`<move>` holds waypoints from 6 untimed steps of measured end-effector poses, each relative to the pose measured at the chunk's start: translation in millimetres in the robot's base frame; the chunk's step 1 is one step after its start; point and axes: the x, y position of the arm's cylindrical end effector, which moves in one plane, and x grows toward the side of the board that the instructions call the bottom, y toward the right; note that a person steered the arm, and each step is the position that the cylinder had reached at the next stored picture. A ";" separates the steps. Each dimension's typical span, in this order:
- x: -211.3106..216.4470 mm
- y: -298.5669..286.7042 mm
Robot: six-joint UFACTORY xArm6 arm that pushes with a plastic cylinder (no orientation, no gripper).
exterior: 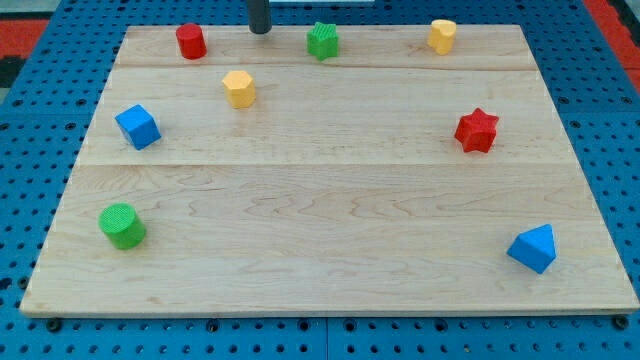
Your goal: Move the green star left to the red star
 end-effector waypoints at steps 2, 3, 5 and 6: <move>0.9 54.9; 14.7 82.0; 113.1 154.1; 121.0 151.7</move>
